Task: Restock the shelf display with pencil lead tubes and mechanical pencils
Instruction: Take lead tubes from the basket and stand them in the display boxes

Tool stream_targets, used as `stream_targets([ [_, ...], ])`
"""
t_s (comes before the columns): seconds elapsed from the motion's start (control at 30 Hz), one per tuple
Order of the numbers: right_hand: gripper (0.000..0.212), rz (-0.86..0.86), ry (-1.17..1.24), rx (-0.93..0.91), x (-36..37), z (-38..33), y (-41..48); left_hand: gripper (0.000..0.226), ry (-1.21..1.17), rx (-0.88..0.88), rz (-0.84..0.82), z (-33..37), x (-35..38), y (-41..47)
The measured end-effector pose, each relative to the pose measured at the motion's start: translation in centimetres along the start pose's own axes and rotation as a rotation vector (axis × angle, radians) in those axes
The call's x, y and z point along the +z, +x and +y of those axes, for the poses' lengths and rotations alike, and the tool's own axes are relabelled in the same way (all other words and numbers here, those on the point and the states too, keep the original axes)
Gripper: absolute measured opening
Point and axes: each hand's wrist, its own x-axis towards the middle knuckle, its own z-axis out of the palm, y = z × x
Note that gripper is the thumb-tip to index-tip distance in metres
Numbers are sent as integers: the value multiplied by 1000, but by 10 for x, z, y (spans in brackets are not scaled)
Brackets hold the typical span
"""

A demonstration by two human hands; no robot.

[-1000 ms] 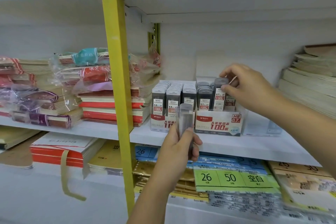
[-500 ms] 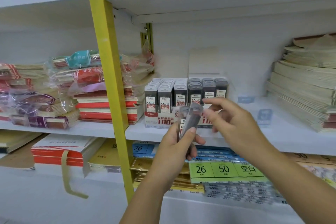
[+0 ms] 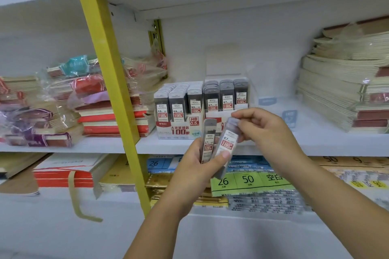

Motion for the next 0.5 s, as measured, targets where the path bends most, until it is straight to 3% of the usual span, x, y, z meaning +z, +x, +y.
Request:
stream_targets([
  [0.13, 19, -6, 74, 23, -10, 2, -2, 23, -31, -48, 88, 1, -4, 0],
  [0.37, 19, -92, 90, 91, -12, 4, -6, 21, -41, -45, 90, -2, -4, 2],
  [0.5, 24, 1, -5, 12, -12, -1, -5, 19, -33, -57, 90, -6, -3, 5],
])
